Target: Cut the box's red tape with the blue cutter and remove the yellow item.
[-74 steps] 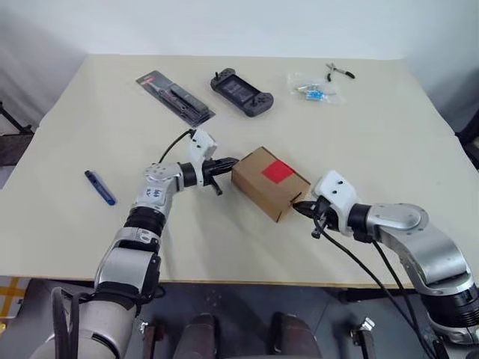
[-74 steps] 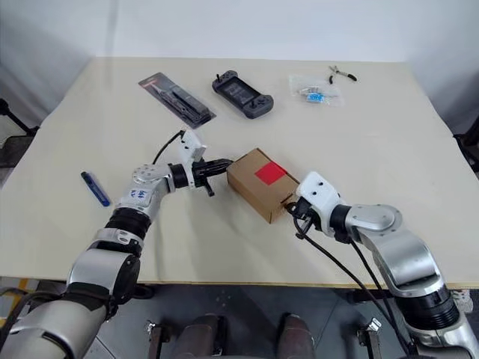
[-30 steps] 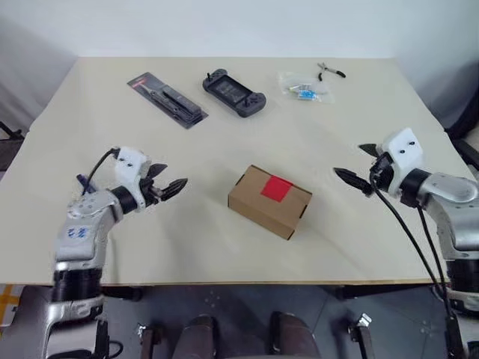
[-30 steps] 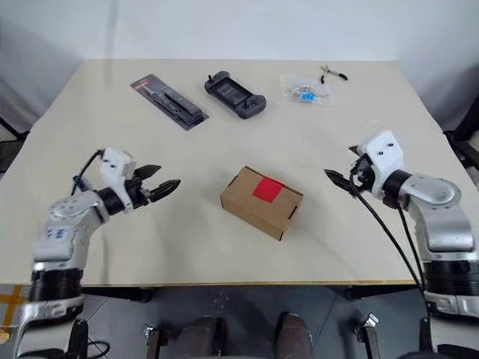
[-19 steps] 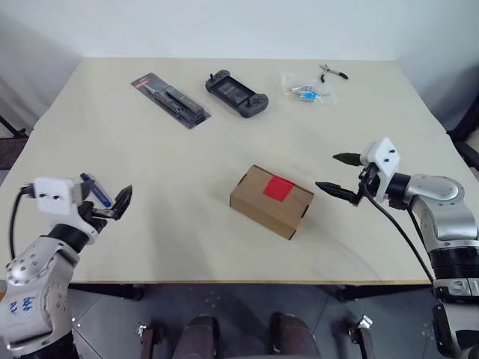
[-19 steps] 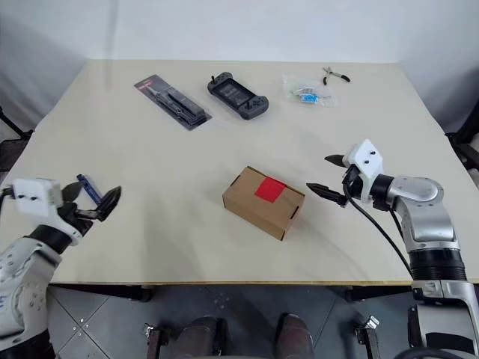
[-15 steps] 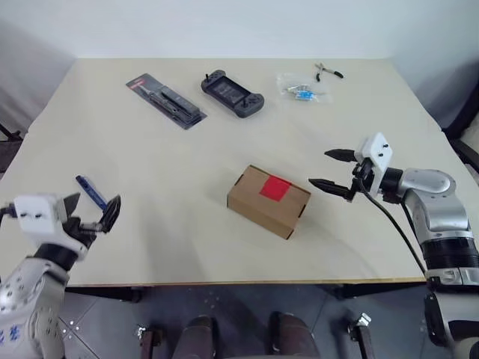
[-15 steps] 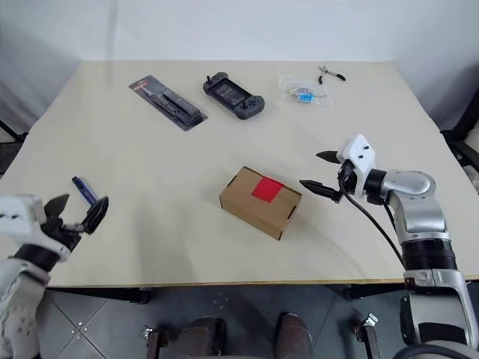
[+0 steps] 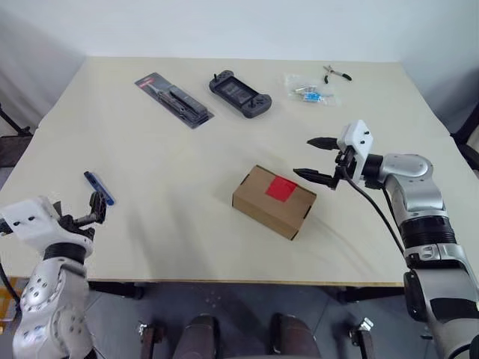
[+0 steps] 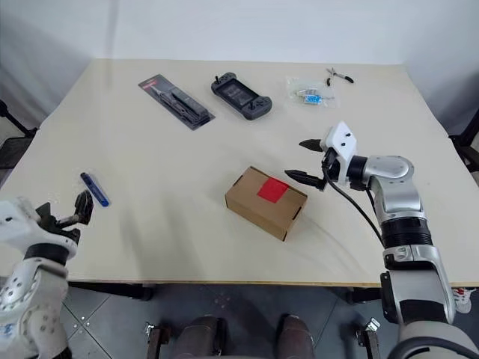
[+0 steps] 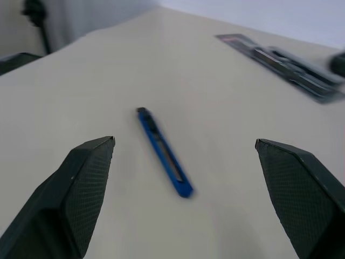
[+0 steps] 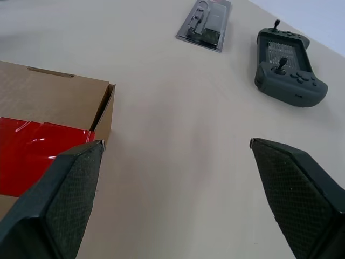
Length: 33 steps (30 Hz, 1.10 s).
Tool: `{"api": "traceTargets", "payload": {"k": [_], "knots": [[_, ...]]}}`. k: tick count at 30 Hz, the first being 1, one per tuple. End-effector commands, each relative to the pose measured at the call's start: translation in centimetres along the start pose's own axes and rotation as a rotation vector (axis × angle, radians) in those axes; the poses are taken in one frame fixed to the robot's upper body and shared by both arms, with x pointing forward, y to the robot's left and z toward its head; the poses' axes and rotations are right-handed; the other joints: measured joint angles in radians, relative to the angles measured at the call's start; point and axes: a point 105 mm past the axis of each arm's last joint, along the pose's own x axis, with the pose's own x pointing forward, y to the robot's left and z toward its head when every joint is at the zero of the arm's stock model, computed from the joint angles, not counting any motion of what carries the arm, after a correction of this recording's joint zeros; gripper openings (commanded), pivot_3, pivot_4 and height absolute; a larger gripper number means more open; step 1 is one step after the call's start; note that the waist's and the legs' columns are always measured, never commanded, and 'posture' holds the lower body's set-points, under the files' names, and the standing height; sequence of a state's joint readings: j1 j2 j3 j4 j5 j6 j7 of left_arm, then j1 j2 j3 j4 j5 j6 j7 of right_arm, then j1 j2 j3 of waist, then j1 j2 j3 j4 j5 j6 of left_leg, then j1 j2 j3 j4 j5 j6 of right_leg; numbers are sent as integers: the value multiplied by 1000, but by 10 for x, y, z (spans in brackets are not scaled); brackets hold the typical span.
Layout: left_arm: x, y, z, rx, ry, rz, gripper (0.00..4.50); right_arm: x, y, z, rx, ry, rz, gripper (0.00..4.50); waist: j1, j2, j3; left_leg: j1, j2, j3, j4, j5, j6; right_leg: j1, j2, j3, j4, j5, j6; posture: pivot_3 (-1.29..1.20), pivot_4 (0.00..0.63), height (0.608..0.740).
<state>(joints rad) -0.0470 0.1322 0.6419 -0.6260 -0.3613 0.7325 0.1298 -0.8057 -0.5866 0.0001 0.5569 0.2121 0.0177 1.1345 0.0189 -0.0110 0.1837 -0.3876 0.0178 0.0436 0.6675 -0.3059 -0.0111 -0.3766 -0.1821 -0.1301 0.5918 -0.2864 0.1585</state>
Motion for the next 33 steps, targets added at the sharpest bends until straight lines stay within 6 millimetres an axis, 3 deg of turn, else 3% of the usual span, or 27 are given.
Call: {"api": "traceTargets", "payload": {"k": [1,6,14,20,23,33], "knots": [[13,-2,-4,-14,38,89,4439,2,-2,15,-40,-48,-12,4500,1,0,0,0,0,0,0,0,0,0,0,0,0,0,0,0,150,740],[31,-1,-26,-120,194,177,4439,4,1,15,-37,-55,-13,4500,1,0,0,0,0,0,0,0,0,0,0,0,0,0,0,0,150,740],[57,-18,-56,-22,364,175,4439,4,6,13,-21,-65,-29,4500,2,0,0,0,0,0,-1,0,-1,0,0,-1,0,0,0,0,150,740],[65,-14,-65,-3,419,190,4439,2,7,11,-19,-59,-38,4500,4,5,-3,1,0,0,-1,1,-1,0,0,0,1,0,0,0,150,740],[66,-11,-67,8,436,214,3837,2,7,10,-20,-54,-43,4500,3,7,-4,2,0,0,-1,1,-1,0,0,0,2,0,0,0,150,740],[65,-1,-67,10,443,230,787,1,5,11,-25,-56,-48,4500,4,7,-4,2,0,0,-1,1,-1,0,0,1,2,0,0,0,150,740]]}}
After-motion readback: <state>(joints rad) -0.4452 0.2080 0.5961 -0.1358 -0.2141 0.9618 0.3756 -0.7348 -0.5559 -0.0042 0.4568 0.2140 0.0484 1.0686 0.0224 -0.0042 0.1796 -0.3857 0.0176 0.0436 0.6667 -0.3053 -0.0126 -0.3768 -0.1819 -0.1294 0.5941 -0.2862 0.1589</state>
